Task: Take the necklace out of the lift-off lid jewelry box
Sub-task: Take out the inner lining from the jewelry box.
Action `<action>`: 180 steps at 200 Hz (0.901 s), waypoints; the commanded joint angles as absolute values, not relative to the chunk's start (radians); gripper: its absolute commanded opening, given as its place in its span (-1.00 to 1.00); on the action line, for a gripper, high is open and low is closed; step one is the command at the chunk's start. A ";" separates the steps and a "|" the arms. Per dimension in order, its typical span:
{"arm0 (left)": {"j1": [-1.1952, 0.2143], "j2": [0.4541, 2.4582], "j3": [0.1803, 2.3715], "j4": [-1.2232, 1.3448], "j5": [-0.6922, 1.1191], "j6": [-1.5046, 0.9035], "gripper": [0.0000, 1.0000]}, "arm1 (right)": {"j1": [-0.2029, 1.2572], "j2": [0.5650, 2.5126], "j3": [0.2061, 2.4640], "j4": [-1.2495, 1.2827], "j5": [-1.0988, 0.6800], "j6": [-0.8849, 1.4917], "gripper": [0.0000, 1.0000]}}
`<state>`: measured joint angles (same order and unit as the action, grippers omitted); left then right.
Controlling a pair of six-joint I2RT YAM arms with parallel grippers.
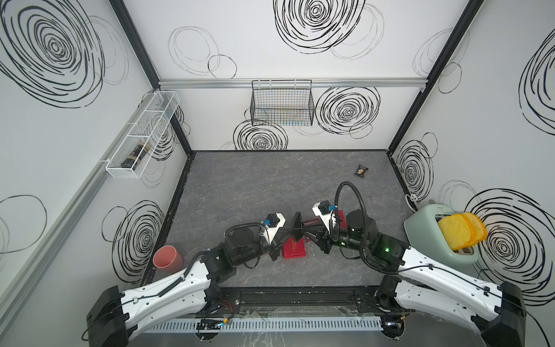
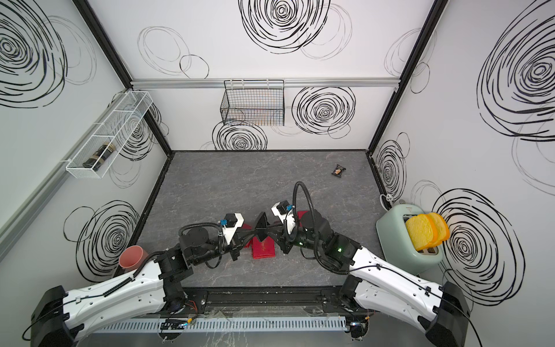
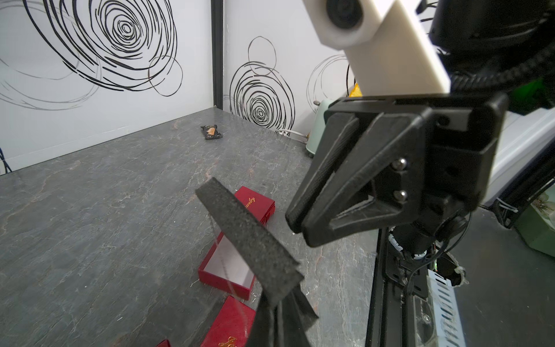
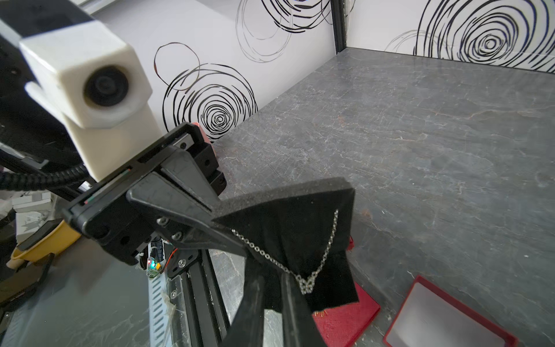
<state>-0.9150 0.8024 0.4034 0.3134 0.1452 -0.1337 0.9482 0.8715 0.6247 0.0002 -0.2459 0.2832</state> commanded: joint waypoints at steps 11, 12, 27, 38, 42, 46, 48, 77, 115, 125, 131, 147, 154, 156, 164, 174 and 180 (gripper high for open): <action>-0.914 0.785 0.401 0.351 0.192 -0.097 -1.00 | 0.950 0.841 0.615 -0.014 -0.212 0.287 -0.42; -0.914 0.784 0.400 0.353 0.195 -0.098 -1.00 | 0.951 0.840 0.614 -0.014 -0.209 0.288 -0.40; -0.913 0.776 0.396 0.369 0.237 -0.090 -1.00 | 0.939 0.829 0.606 -0.019 -0.205 0.290 -0.14; -0.914 0.769 0.399 0.382 0.266 -0.089 -1.00 | 0.919 0.814 0.595 -0.019 -0.215 0.296 -0.05; -0.915 0.767 0.400 0.385 0.276 -0.087 -1.00 | 0.908 0.807 0.590 -0.018 -0.223 0.301 -0.03; -0.915 0.765 0.403 0.388 0.285 -0.085 -1.00 | 0.897 0.799 0.585 -0.016 -0.233 0.304 -0.01; -0.914 0.763 0.403 0.390 0.289 -0.085 -1.00 | 0.891 0.796 0.582 -0.015 -0.240 0.305 0.00; -0.914 0.754 0.423 0.406 0.336 -0.079 -1.00 | 0.763 0.713 0.522 0.034 -0.387 0.369 0.14; -0.884 0.735 0.415 0.508 0.443 -0.130 -1.00 | 0.585 0.604 0.425 0.168 -0.643 0.508 0.24; -0.864 0.735 0.406 0.556 0.486 -0.165 -1.00 | 0.553 0.594 0.405 0.211 -0.705 0.549 0.22; -0.848 0.736 0.400 0.580 0.512 -0.191 -1.00 | 0.541 0.589 0.396 0.235 -0.734 0.573 0.20; -0.810 0.745 0.378 0.700 0.577 -0.260 -1.00 | 0.521 0.591 0.373 0.298 -0.796 0.629 0.16; -0.795 0.751 0.370 0.738 0.600 -0.290 -1.00 | 0.519 0.595 0.365 0.320 -0.813 0.649 0.15; -0.791 0.751 0.368 0.749 0.607 -0.297 -1.00 | 0.519 0.597 0.363 0.325 -0.819 0.655 0.15; -0.776 0.760 0.361 0.785 0.631 -0.325 -1.00 | 0.518 0.601 0.357 0.342 -0.834 0.677 0.14; -0.760 0.773 0.358 0.816 0.655 -0.351 -1.00 | 0.519 0.607 0.354 0.362 -0.853 0.703 0.14; -0.753 0.780 0.356 0.831 0.666 -0.364 -1.00 | 0.519 0.609 0.353 0.372 -0.863 0.717 0.14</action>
<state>-0.7818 0.7589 0.3740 0.6411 0.5549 -0.2600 0.5220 0.6044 0.3634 0.2497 -0.7486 0.6094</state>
